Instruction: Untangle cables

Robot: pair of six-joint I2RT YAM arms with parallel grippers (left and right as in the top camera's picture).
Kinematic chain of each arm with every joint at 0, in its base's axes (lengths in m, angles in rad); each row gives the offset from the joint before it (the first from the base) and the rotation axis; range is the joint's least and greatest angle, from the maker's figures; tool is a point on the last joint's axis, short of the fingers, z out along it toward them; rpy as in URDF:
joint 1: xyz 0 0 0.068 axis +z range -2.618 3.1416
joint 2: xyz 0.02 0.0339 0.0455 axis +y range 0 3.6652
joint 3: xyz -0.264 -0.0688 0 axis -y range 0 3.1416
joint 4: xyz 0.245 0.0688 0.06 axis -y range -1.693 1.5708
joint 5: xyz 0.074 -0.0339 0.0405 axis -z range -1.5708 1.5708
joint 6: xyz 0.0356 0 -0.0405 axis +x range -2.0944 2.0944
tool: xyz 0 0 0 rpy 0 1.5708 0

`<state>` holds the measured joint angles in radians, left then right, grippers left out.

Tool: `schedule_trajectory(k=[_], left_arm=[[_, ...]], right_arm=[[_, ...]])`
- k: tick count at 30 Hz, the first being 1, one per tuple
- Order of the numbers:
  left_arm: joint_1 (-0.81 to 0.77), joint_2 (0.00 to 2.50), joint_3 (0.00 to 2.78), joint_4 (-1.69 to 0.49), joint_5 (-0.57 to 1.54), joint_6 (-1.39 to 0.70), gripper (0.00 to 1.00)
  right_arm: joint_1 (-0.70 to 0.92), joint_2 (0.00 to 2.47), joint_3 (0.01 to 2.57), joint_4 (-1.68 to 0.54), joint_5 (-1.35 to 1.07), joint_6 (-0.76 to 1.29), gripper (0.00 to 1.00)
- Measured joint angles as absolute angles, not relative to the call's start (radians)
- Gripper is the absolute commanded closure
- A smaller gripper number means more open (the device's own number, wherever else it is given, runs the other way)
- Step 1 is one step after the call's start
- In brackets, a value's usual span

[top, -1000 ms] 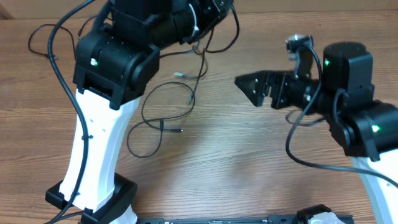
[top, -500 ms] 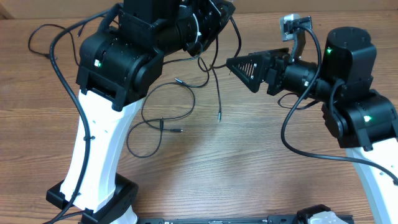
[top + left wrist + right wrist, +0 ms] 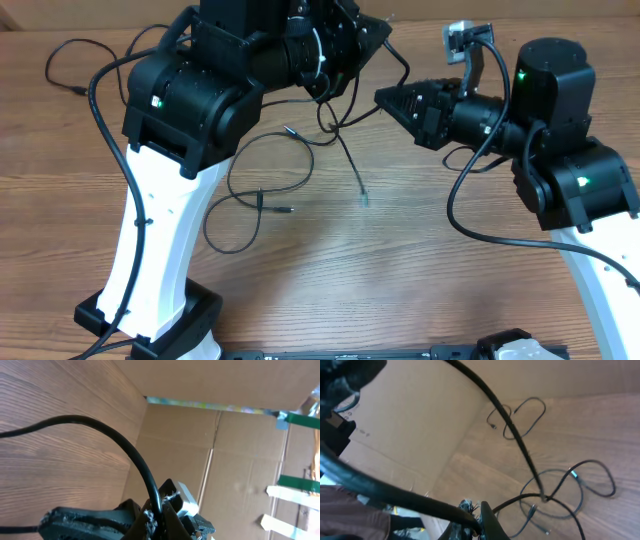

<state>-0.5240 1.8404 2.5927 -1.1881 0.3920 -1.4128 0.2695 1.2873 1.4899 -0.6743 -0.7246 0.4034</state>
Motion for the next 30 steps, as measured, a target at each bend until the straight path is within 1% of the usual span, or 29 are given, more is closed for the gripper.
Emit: schedule_trajectory(k=[4,5,9,11,12,13,14,16,18,19,20,21,26,30], left_arm=[[-0.524,1.84,2.593,-1.238,0.304,-1.396,0.93],[-0.524,1.84,2.593,-1.256,0.274,-1.393,0.9],[-0.524,1.84,2.593,-1.32,0.145,-1.376,0.77],[-0.524,1.84,2.593,-1.336,0.089,-1.351,0.66],[-0.524,1.84,2.593,-1.34,0.062,-1.339,0.57],[-0.524,1.84,2.593,-1.342,0.05,-1.323,0.55],[-0.524,1.84,2.593,-1.348,0.033,-1.299,0.57],[-0.524,1.84,2.593,-1.368,0.017,-1.274,0.54],[-0.524,1.84,2.593,-1.402,0.003,-1.238,0.43],[-0.524,1.84,2.593,-1.421,-0.002,-1.211,0.39],[-0.524,1.84,2.593,-1.431,-0.007,-1.177,0.32],[-0.524,1.84,2.593,-1.441,-0.016,-1.127,0.27],[-0.524,1.84,2.593,-1.486,-0.039,-0.824,0.12],[-0.524,1.84,2.593,-1.496,-0.008,-0.62,0.1]], right_arm=[[0.269,1.287,1.49,-0.713,-0.755,0.426,0.96],[0.269,1.287,1.49,-0.725,-0.761,0.429,0.96],[0.269,1.287,1.49,-0.745,-0.776,0.435,0.96],[0.269,1.283,1.49,-0.742,-0.78,0.437,0.96],[0.269,1.279,1.49,-0.734,-0.781,0.438,0.96],[0.269,1.275,1.49,-0.727,-0.781,0.438,0.96],[0.269,1.269,1.49,-0.717,-0.781,0.439,0.96],[0.269,1.254,1.49,-0.692,-0.782,0.44,0.96],[0.269,1.232,1.49,-0.663,-0.782,0.441,0.96],[0.269,1.22,1.49,-0.648,-0.782,0.442,0.96],[0.269,1.208,1.49,-0.635,-0.782,0.445,0.96],[0.269,1.192,1.49,-0.624,-0.781,0.444,0.96],[0.257,1.122,1.49,-0.616,-0.781,0.467,0.96],[0.237,1.095,1.49,-0.643,-0.79,0.498,0.96]])
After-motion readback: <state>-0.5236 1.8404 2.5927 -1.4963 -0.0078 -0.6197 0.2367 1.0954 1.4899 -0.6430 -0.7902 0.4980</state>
